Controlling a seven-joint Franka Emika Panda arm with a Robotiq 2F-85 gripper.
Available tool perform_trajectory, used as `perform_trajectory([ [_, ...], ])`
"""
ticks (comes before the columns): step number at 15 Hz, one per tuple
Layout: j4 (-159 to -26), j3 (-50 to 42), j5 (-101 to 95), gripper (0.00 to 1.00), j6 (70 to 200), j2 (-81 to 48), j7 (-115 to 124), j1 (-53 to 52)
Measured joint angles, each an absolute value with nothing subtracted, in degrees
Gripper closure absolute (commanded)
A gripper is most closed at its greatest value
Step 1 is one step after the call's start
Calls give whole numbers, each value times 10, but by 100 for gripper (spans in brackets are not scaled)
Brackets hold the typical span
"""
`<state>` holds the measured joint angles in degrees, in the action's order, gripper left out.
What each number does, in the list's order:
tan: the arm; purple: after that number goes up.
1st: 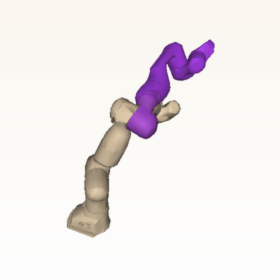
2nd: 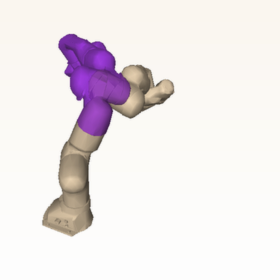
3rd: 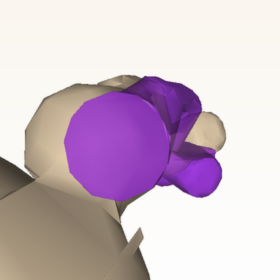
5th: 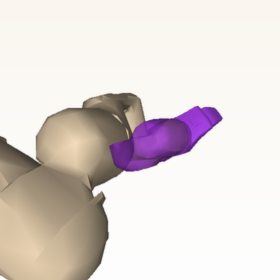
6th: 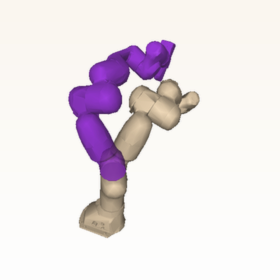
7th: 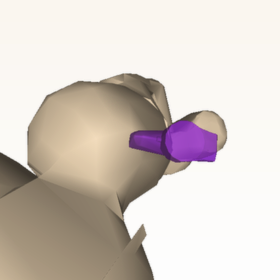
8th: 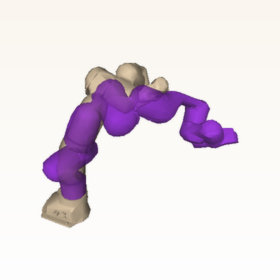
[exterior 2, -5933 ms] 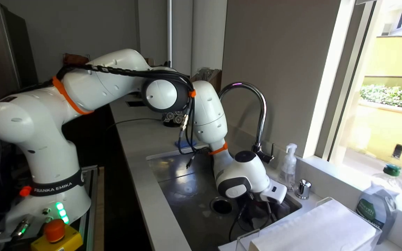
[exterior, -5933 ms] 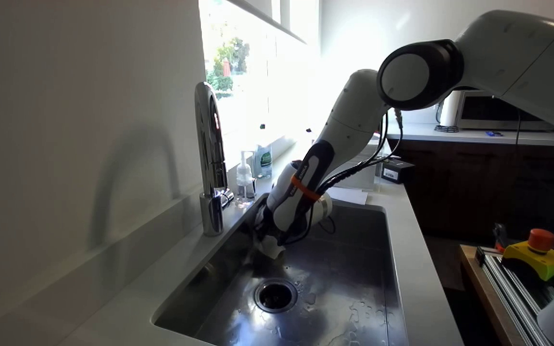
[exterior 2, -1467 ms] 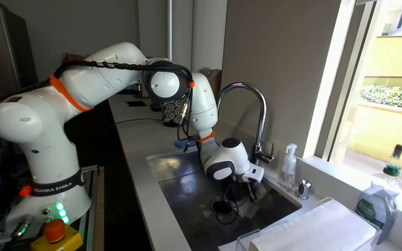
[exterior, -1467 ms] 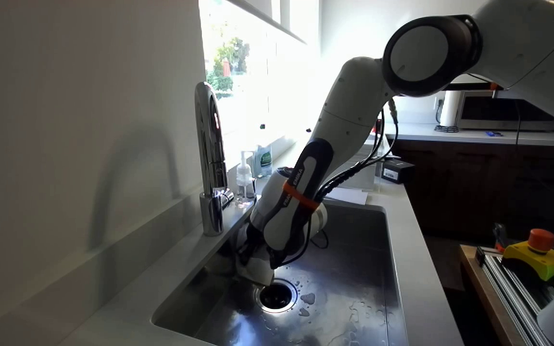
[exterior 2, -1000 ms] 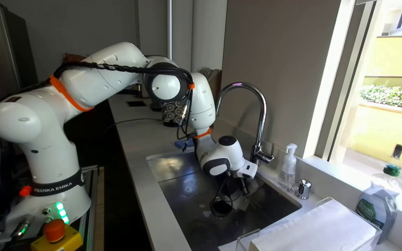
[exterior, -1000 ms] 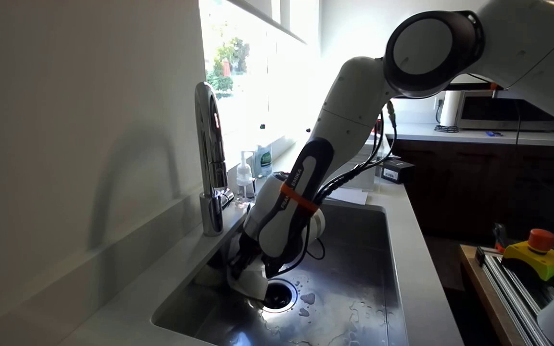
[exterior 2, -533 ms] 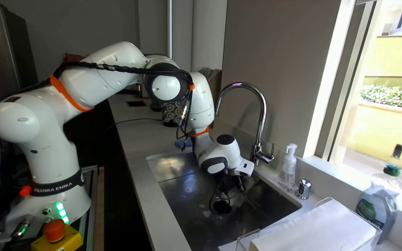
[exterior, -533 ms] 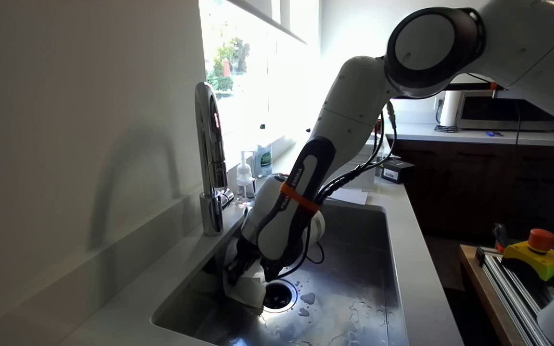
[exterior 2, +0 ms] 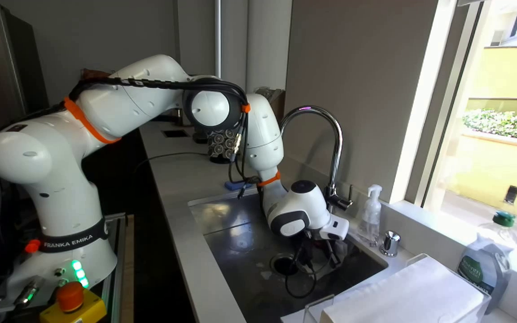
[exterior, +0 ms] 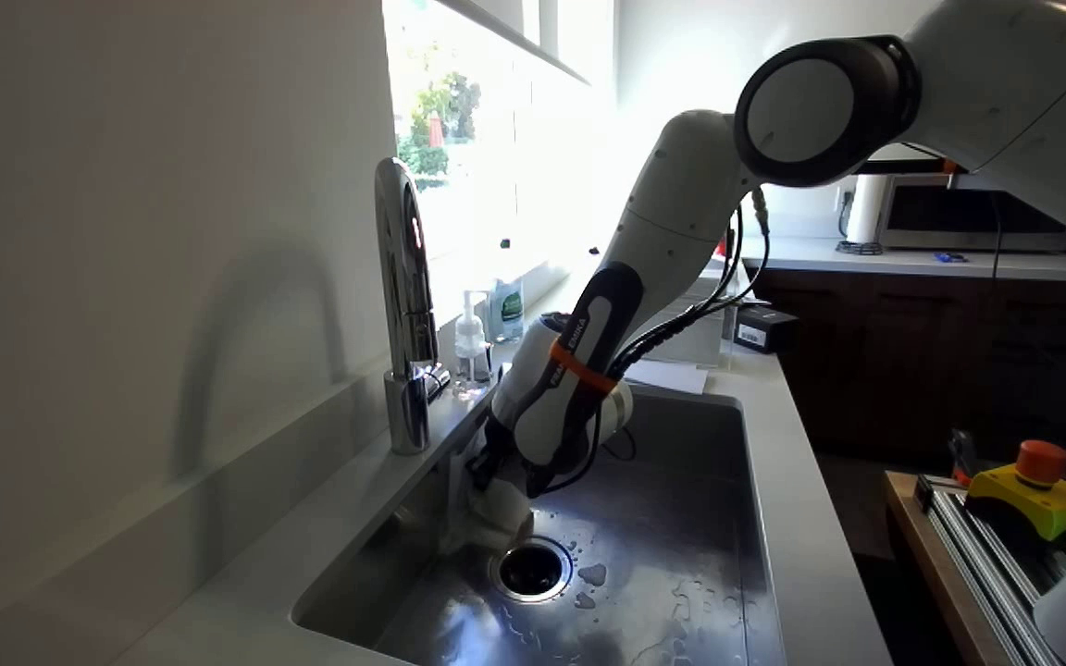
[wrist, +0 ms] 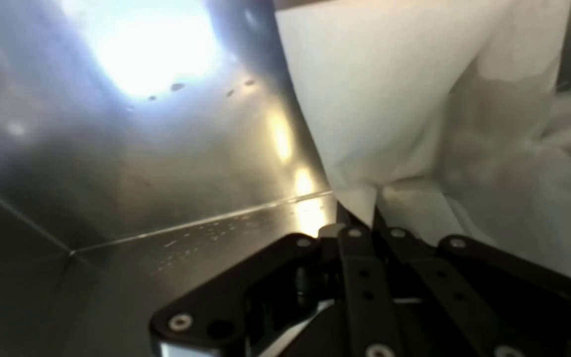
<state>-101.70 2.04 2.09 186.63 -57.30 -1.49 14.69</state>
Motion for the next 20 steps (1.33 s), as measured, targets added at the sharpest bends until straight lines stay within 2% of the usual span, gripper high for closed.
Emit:
perform_trajectory([
  [8,-1004,-5,22,100,1865,-577,-8,143],
  [20,-1024,90,22,100,1817,-573,-17,144],
])
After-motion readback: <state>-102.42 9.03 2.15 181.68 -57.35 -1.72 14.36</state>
